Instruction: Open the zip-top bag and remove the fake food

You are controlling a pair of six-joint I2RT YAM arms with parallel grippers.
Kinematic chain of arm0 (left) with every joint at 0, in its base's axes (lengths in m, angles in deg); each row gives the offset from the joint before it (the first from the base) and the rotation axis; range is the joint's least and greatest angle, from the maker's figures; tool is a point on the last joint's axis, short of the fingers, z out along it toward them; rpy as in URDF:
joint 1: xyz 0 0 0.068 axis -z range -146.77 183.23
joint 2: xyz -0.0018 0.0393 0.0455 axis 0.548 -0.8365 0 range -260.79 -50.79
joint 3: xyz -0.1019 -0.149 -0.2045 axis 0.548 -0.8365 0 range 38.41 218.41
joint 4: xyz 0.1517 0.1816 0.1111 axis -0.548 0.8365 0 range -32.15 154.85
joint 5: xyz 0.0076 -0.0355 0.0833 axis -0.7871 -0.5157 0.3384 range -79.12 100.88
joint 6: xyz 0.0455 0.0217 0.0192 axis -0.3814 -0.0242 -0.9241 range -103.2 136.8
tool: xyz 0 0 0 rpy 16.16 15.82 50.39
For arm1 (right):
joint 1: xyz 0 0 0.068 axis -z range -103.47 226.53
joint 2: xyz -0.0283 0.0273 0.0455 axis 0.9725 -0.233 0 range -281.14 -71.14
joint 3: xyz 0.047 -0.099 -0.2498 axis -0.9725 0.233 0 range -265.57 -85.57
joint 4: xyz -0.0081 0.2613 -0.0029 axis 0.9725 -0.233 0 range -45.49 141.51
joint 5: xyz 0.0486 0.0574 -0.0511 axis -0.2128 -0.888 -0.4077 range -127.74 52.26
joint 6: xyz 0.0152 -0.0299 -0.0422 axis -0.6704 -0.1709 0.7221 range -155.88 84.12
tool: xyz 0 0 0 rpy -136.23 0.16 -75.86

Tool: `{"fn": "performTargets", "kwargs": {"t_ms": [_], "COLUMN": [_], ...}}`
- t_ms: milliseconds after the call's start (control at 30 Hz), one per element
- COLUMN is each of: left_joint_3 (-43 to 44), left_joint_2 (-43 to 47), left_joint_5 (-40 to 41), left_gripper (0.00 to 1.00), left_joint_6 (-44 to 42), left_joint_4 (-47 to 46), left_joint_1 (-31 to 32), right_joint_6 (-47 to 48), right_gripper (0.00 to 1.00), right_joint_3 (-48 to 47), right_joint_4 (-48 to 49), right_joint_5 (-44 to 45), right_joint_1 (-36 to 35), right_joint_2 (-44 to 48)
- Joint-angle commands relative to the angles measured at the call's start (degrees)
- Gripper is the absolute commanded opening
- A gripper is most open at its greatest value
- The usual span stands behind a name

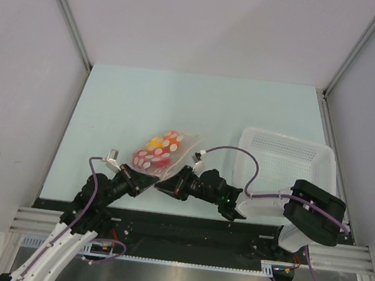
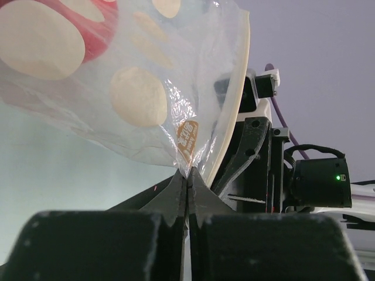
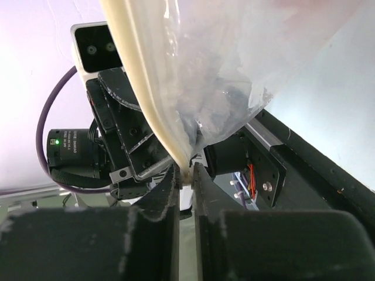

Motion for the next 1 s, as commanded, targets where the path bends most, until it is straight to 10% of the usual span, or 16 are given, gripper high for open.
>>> {"fn": "performTargets", "kwargs": {"t_ms": [0, 267, 500, 967], "left_joint_3": [0.6, 1.3, 0.5, 1.1], "left_joint_2": [2.3, 3.2, 4.3, 4.3], "left_joint_5": [0.0, -0.3, -2.0, -6.6], "left_gripper": [0.0, 0.0, 0.0, 0.0], "left_joint_6": [0.5, -0.5, -0.6, -2.2], "left_joint_4": [-1.4, -1.7, -4.2, -3.4], "left_joint_1": [-0.2, -0.2, -0.2, -0.2], "right_joint_6": [1.1, 0.8, 0.0, 6.1], "right_gripper": [0.23, 0.3, 0.0, 0.0], "right_joint_3": [-0.9, -0.6, 0.4, 0.7], "right_joint_4": [0.8, 2.0, 3.7, 1.6], "right_joint_5": [1.6, 1.1, 0.9, 2.6], "right_joint_1": [-0.1, 0.4, 0.8, 5.6], "right_joint_2": [2.5, 1.8, 0.9, 6.0]}}
